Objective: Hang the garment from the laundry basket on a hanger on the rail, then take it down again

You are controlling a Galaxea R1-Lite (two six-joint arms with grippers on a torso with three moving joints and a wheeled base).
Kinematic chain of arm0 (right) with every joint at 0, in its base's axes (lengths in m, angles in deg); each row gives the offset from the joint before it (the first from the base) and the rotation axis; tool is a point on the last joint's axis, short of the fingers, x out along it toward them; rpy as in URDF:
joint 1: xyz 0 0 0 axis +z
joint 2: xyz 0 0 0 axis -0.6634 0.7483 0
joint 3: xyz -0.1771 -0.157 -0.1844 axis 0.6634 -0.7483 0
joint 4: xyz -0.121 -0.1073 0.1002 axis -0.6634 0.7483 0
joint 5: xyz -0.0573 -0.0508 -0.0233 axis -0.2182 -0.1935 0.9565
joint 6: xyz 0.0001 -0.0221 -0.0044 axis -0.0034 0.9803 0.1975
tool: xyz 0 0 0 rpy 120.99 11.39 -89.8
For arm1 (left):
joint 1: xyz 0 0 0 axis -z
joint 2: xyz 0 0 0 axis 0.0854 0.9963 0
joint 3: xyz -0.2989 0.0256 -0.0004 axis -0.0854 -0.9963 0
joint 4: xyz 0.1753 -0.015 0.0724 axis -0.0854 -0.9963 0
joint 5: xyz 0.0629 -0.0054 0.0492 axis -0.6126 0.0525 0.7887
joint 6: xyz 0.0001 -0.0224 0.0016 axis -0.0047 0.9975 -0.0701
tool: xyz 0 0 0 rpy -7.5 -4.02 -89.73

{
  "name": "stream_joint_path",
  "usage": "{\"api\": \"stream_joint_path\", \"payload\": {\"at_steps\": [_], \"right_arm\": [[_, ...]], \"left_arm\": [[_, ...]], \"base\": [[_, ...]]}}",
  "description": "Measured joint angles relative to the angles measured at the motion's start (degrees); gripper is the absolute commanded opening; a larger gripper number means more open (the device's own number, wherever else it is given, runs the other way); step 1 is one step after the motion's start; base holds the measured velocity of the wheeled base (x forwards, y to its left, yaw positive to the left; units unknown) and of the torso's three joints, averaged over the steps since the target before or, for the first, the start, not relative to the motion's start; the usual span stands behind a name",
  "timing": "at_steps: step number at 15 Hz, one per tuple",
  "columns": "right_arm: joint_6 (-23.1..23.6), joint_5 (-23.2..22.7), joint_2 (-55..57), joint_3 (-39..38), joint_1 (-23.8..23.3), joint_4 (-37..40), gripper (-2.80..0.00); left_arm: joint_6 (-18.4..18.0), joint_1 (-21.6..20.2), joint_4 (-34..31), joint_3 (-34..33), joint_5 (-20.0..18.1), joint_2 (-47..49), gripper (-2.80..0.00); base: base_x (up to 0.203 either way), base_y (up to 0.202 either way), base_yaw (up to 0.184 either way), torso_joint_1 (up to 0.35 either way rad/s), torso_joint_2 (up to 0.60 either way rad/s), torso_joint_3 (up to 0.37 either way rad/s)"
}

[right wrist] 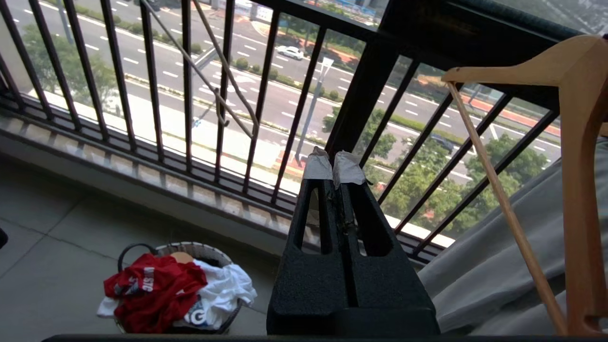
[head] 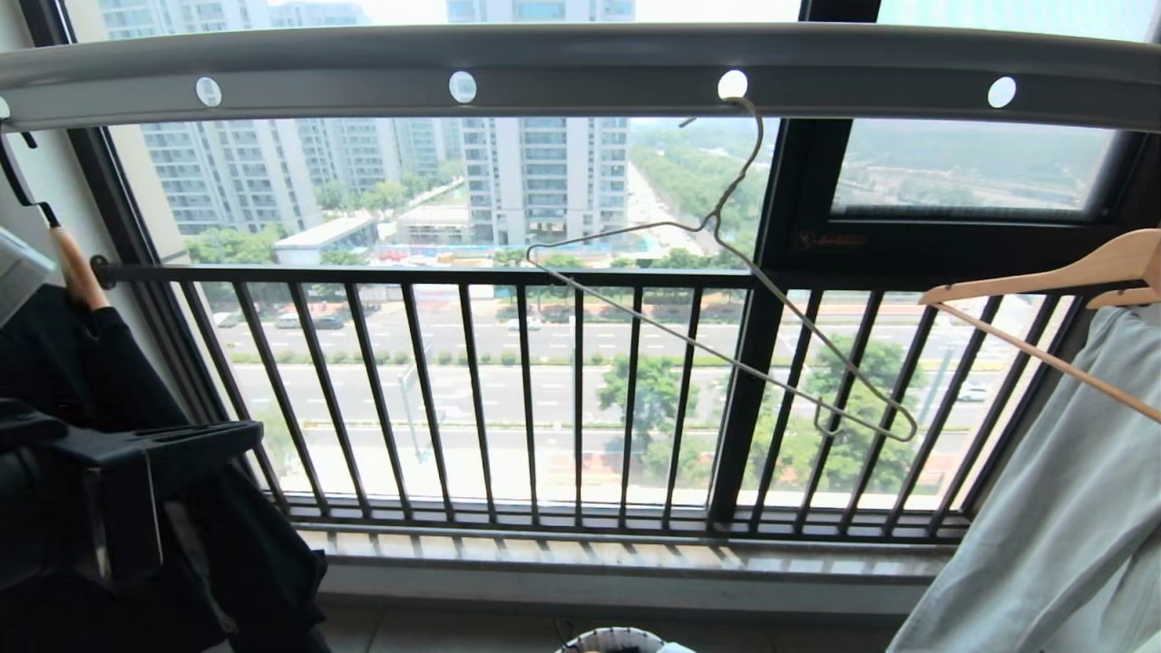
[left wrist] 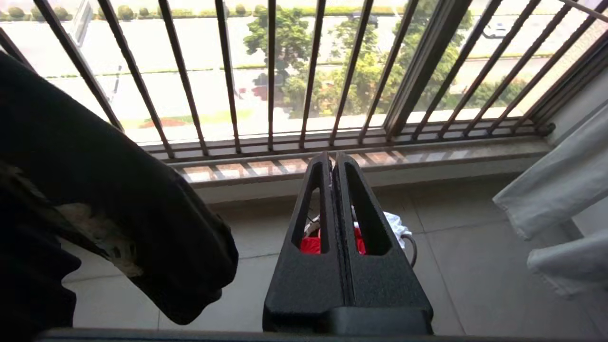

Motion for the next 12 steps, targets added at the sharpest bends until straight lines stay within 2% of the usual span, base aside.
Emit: {"api": "stream_joint_path", "payload": {"at_steps": [2,3,7,9,12], "right_arm": [[-0.3,3.1,-4.3,-2.8,-3.7,0.7,-2.8],[-0.3,4.5,-6.2,-3.2,-6.2,1.6,-2.8],[0.0,6.6,-12.4,-2.1,-16.1,5.4,-2.8],[0.9,6.5,-15.9,-1.7,-20.5,8.3,-2.8],[2.0,6.2,-21.2,-1.5,-22.5,12.2,-2.8]], "left_arm": [[0.3,-11.7,1.7,-2.6,0.0,-7.2,-2.8],[0.3,-15.5,1.8,-3.9,0.0,-11.8,-2.8],[0.2,-23.7,-3.5,-7.8,2.4,-28.4,-2.8],[-1.5,-29.4,-5.3,-8.8,3.0,-34.8,-2.8],[-2.6,-31.4,-5.5,-11.7,2.8,-40.4,-2.8]], "base": [[0.0,0.0,0.0,0.0,0.0,0.0],[0.0,0.0,0.0,0.0,0.0,0.0],[0.0,0.0,0.0,0.0,0.0,0.0],[0.0,0.0,0.0,0.0,0.0,0.0],[0.0,0.0,0.0,0.0,0.0,0.0]]}}
